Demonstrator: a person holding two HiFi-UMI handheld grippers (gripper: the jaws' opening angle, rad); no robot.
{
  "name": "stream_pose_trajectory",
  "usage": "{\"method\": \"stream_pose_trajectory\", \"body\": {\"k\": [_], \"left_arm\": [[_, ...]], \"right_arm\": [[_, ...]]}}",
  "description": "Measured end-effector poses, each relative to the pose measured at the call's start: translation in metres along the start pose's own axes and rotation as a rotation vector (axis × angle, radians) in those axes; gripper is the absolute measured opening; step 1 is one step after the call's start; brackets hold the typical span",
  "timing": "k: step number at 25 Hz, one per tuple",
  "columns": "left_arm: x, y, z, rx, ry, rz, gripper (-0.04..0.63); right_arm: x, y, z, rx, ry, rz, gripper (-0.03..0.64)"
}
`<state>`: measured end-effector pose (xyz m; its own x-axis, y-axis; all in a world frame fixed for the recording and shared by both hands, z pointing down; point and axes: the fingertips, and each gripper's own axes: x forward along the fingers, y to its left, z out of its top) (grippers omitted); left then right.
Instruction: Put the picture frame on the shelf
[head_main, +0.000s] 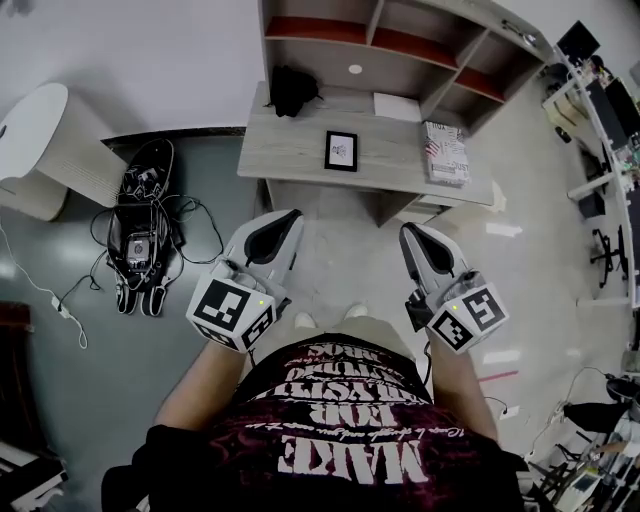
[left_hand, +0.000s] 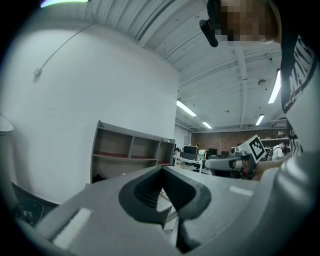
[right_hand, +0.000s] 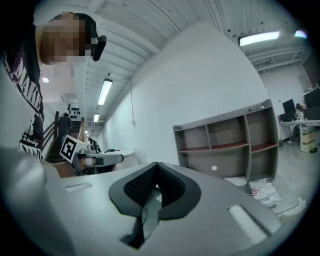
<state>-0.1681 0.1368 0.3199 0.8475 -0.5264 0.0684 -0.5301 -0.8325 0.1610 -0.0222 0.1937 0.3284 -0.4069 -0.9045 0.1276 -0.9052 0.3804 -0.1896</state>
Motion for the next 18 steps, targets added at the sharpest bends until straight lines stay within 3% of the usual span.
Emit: {"method": "stream_pose_trajectory", "body": {"k": [5,18], "left_arm": [[0.011,-0.003,-0.004,0.0,0.017,-0.028,0.008],[0.037,0.017,0.003,0.006,0.019,0.03,0.008]], "right_arm": [[-0.001,-0.008,-0.006,0.026,0.006,-0.018,0.025],[0.028,-0.041,-0.004,0.049,-0.016,0.026,0.025]]}}
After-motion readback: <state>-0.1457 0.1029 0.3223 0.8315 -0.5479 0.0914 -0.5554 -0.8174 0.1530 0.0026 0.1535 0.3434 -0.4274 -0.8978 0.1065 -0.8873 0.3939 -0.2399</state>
